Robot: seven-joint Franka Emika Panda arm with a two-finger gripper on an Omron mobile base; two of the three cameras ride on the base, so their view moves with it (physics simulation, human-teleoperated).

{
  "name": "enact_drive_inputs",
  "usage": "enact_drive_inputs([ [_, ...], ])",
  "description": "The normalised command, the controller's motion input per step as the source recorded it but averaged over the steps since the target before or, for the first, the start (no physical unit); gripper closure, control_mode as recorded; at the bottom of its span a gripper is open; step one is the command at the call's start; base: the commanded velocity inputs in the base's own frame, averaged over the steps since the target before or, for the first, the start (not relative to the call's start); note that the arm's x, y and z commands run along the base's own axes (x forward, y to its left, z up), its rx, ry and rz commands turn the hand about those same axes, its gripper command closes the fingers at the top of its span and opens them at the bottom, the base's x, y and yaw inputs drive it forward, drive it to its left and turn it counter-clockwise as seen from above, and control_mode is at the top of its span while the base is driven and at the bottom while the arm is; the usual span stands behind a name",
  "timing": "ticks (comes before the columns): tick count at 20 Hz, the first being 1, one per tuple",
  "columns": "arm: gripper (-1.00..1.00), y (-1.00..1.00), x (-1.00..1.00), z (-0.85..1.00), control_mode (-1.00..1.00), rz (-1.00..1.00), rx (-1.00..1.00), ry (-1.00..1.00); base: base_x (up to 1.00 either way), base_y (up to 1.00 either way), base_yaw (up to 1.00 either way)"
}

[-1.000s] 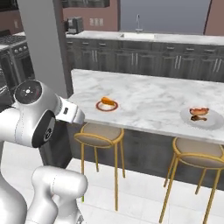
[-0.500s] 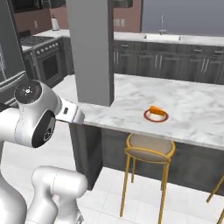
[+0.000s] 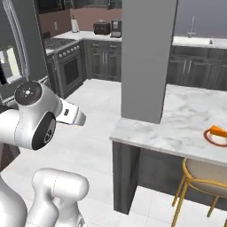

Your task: Take the smaller bowl and place it next to the appetizer plate on the dining counter , and place the larger bowl next to the plate with cooked food.

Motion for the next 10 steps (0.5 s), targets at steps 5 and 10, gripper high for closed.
enact_drive_inputs([
  [5, -1.0, 0.0, 0.0, 0.0, 1.0, 0.0, 0.0, 0.0, 0.97, 0.91, 0.03],
  [10, -1.0, 0.0, 0.0, 0.0, 1.0, 0.0, 0.0, 0.0, 1.0, 0.52, 0.0],
])
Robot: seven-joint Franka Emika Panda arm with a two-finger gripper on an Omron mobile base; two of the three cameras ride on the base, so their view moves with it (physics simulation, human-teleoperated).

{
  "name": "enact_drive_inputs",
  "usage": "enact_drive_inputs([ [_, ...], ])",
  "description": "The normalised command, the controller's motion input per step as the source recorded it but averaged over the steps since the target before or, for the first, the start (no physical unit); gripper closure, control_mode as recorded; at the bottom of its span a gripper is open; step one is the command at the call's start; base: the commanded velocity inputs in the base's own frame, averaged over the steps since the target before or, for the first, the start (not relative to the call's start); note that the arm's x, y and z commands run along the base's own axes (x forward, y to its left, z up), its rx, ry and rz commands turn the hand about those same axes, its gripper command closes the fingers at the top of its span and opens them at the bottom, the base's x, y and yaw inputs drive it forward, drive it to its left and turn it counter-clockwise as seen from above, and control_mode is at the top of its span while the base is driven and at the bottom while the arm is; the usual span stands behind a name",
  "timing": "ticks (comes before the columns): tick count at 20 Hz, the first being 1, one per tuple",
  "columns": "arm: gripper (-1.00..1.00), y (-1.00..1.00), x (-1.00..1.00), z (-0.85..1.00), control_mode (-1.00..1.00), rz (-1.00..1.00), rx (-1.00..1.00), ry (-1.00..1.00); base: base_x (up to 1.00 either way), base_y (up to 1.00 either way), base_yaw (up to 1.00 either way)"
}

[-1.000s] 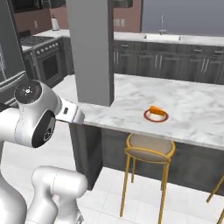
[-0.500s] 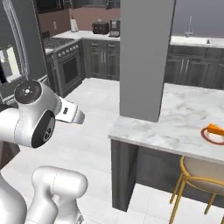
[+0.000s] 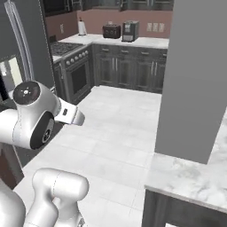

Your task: Take the smaller bowl and place it next to the appetizer plate on the dining counter , and place the larger bowl next to the plate with cooked food.

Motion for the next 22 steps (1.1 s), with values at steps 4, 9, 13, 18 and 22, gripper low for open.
enact_drive_inputs([
  [4, -1.0, 0.0, 0.0, 0.0, 1.0, 0.0, 0.0, 0.0, 1.0, 0.5, 0.0],
  [9, -1.0, 0.0, 0.0, 0.0, 1.0, 0.0, 0.0, 0.0, 1.0, 0.38, 0.0],
  [13, -1.0, 0.0, 0.0, 0.0, 1.0, 0.0, 0.0, 0.0, 1.0, 0.44, 0.0],
  [18, -1.0, 0.0, 0.0, 0.0, 1.0, 0.0, 0.0, 0.0, 1.0, 0.32, -0.02],
  [22, -1.0, 0.0, 0.0, 0.0, 1.0, 0.0, 0.0, 0.0, 1.0, 0.3, -0.02],
])
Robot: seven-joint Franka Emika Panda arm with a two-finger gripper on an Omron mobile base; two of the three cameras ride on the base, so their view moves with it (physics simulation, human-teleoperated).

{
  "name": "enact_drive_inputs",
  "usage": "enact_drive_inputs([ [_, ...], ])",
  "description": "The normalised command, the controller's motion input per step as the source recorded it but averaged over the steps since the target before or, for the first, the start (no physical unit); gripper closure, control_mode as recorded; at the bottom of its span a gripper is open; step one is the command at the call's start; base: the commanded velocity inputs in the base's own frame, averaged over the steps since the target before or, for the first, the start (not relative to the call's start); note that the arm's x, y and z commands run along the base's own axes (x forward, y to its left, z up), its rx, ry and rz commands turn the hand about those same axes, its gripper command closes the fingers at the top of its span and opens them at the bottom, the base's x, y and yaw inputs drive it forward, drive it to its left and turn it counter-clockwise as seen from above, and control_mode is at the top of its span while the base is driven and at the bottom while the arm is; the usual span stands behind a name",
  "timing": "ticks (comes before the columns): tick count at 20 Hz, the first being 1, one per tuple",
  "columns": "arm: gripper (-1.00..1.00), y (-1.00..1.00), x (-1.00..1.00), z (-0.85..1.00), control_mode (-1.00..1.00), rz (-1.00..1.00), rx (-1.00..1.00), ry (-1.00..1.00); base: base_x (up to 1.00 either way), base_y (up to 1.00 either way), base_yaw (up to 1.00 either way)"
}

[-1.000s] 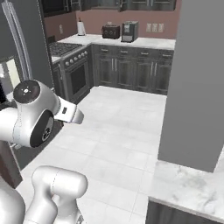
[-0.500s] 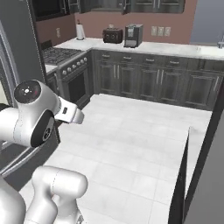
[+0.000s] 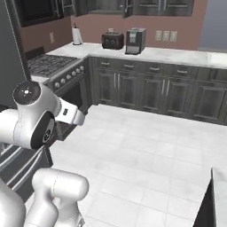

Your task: Take the smaller bowl and place it next to the appetizer plate on the dining counter , and place the larger bowl next to the plate with cooked food.

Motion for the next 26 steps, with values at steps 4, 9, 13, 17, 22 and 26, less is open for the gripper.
enact_drive_inputs([
  [4, -1.0, 0.0, 0.0, 0.0, 1.0, 0.0, 0.0, 0.0, 1.0, 0.2, -0.03],
  [9, -1.0, 0.0, 0.0, 0.0, 1.0, 0.0, 0.0, 0.0, 1.0, 0.26, -0.03],
  [13, -1.0, 0.0, 0.0, 0.0, 1.0, 0.0, 0.0, 0.0, 1.0, 0.4, -0.04],
  [17, -1.0, 0.0, 0.0, 0.0, 1.0, 0.0, 0.0, 0.0, 1.0, 0.48, -0.05],
  [22, -1.0, 0.0, 0.0, 0.0, 1.0, 0.0, 0.0, 0.0, 1.0, 0.43, -0.05],
  [26, -1.0, 0.0, 0.0, 0.0, 1.0, 0.0, 0.0, 0.0, 1.0, 0.36, -0.05],
])
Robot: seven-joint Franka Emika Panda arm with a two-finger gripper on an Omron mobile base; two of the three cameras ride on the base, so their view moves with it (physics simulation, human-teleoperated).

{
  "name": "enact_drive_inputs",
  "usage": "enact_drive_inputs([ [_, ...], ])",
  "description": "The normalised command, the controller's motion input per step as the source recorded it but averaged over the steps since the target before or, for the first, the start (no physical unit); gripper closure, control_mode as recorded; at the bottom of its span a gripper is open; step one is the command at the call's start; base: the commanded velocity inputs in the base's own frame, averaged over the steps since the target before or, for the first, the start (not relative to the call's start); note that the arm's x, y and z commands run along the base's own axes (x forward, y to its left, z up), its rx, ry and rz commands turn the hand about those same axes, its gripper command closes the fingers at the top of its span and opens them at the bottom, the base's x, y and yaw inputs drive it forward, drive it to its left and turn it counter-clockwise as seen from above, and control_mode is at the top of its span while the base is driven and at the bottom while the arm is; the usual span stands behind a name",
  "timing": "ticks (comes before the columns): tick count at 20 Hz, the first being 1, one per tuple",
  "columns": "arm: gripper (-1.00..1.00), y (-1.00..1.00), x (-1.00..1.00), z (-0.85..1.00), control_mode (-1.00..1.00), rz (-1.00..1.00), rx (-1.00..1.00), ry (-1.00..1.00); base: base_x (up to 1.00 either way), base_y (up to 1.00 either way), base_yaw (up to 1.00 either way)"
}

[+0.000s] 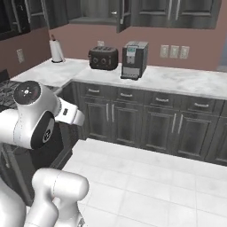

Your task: Take the smaller bowl and place it next to the appetizer plate on the dining counter , and place the larger bowl next to the plate with cooked food.

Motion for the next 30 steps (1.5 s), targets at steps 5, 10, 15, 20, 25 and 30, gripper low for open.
enact_drive_inputs([
  [5, -1.0, 0.0, 0.0, 0.0, 1.0, 0.0, 0.0, 0.0, 1.0, 0.36, -0.05],
  [10, -1.0, 0.0, 0.0, 0.0, 1.0, 0.0, 0.0, 0.0, 0.99, 0.42, -0.07],
  [15, -1.0, 0.0, 0.0, 0.0, 1.0, 0.0, 0.0, 0.0, 0.94, 0.37, -0.07],
  [20, -1.0, 0.0, 0.0, 0.0, 1.0, 0.0, 0.0, 0.0, 0.86, 0.27, -0.05],
  [25, -1.0, 0.0, 0.0, 0.0, 1.0, 0.0, 0.0, 0.0, 0.81, 0.33, -0.04],
  [30, -1.0, 0.0, 0.0, 0.0, 1.0, 0.0, 0.0, 0.0, 0.73, 0.5, -0.06],
])
